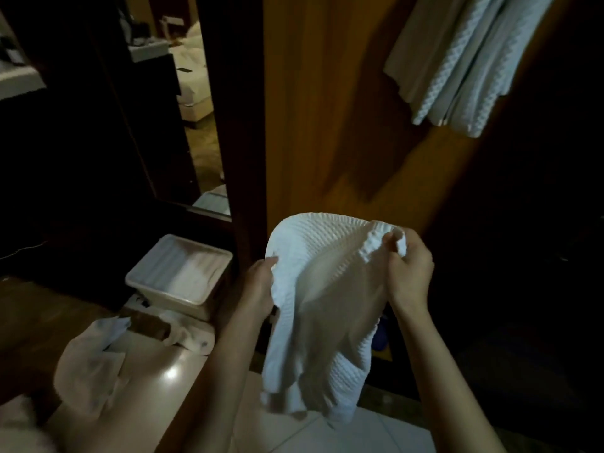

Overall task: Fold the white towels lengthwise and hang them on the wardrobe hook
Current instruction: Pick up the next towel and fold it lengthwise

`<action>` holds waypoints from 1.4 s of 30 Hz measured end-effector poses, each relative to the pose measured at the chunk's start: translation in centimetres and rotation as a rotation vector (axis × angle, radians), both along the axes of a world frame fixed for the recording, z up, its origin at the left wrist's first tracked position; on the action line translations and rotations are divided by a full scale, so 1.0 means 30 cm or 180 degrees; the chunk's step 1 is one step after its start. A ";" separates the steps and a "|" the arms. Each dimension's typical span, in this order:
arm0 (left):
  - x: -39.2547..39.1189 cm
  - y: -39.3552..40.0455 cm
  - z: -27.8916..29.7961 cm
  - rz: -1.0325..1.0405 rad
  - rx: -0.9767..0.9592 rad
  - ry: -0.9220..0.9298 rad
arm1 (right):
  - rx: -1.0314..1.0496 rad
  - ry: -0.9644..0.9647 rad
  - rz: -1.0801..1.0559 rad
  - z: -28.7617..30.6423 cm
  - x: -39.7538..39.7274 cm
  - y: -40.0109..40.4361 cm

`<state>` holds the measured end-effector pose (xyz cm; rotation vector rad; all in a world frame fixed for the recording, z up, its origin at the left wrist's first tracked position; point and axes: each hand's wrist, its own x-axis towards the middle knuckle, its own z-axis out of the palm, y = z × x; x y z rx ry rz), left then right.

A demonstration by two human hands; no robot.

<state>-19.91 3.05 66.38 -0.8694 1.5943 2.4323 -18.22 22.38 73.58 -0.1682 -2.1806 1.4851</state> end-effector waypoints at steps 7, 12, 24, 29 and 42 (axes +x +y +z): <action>0.035 0.142 0.120 -0.0397 0.0510 0.0566 | 0.1164 0.0032 0.1192 -0.013 0.069 0.008; 0.099 0.197 0.146 0.0076 0.1049 0.0715 | 0.1064 -0.0171 0.1257 -0.034 0.103 -0.010; 0.161 0.201 0.103 -0.0005 0.0805 0.0808 | 0.0646 -0.2053 0.2306 -0.041 0.167 0.077; 0.162 0.205 0.068 -0.0112 0.0107 0.1039 | 0.0891 -0.1980 0.1926 -0.079 0.167 0.056; 0.116 0.176 0.040 -0.0538 -0.1210 0.1633 | 0.2013 -0.1433 0.1183 -0.020 0.168 0.050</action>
